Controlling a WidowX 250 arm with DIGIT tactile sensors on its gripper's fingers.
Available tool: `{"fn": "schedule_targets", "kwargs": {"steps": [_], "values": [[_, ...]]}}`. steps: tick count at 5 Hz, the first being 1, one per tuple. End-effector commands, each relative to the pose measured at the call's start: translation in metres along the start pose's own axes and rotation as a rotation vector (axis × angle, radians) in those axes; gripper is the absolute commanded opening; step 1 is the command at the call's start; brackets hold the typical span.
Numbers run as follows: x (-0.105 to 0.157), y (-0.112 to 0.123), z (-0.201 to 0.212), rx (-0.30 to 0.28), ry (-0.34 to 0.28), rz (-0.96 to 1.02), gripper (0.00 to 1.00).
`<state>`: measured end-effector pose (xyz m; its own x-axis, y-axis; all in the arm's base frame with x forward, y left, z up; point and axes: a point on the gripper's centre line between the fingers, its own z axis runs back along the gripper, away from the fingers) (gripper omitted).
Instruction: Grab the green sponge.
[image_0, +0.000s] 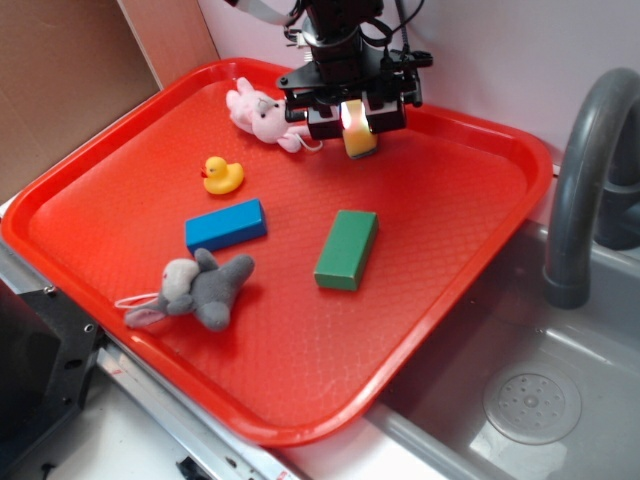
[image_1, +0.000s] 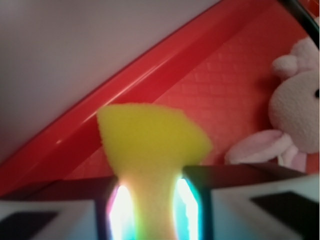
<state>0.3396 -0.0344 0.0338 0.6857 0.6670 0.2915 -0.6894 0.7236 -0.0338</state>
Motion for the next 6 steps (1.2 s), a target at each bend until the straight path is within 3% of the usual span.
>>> {"fn": "schedule_targets", "kwargs": {"steps": [1, 3, 4, 6], "values": [[-0.006, -0.002, 0.059, -0.039, 0.06, -0.362, 0.0], [-0.017, 0.023, 0.137, -0.02, 0.217, -0.621, 0.0], [-0.004, 0.045, 0.176, -0.036, 0.242, -0.688, 0.0], [-0.002, 0.058, 0.207, -0.057, 0.094, -0.745, 0.0]]}}
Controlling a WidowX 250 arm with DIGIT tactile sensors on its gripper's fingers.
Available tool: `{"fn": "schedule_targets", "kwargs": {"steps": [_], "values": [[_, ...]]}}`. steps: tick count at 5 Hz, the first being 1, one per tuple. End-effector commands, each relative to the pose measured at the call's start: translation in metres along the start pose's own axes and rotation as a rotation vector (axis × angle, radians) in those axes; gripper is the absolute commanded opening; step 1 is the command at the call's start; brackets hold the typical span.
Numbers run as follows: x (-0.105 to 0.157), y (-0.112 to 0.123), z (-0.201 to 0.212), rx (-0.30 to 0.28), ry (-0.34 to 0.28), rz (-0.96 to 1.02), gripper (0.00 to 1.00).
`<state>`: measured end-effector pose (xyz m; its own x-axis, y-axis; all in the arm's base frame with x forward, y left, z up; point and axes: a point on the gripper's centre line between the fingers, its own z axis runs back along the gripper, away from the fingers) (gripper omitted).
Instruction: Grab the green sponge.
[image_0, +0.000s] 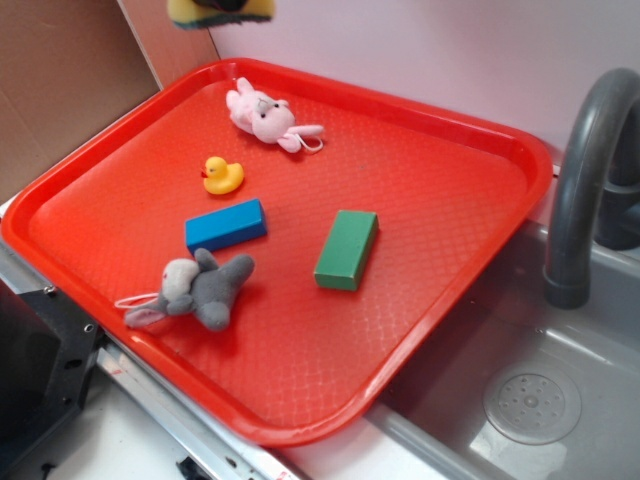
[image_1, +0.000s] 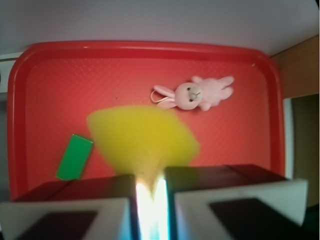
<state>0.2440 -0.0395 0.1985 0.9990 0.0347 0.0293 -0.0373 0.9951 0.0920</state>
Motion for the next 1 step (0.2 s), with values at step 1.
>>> {"fn": "schedule_targets", "kwargs": {"steps": [1], "values": [[0.0096, 0.0038, 0.0275, 0.029, -0.138, -0.055, 0.0]]}}
